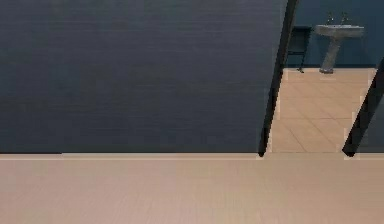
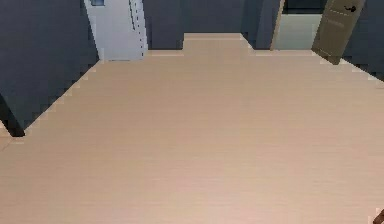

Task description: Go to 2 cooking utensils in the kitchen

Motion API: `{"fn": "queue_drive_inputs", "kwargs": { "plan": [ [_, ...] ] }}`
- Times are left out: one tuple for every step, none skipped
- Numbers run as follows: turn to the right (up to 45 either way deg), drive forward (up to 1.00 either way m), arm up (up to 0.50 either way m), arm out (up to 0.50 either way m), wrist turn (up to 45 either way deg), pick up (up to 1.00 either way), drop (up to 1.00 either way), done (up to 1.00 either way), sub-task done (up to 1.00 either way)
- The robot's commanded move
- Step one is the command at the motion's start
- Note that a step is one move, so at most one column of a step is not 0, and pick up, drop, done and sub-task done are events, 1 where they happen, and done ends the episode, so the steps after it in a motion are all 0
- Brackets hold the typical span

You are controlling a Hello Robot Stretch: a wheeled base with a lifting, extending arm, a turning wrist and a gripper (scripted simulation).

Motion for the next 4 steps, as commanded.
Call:
{"fn": "queue_drive_inputs", "kwargs": {
  "plan": [
    [-45.0,0.00,0.00,0.00,0.0,0.00,0.00,0.00,0.00],
    [-42.0,0.00,0.00,0.00,0.0,0.00,0.00,0.00,0.00],
    [0.0,0.85,0.00,0.00,0.0,0.00,0.00,0.00,0.00],
    [-12.0,0.00,0.00,0.00,0.0,0.00,0.00,0.00,0.00]
  ]
}}
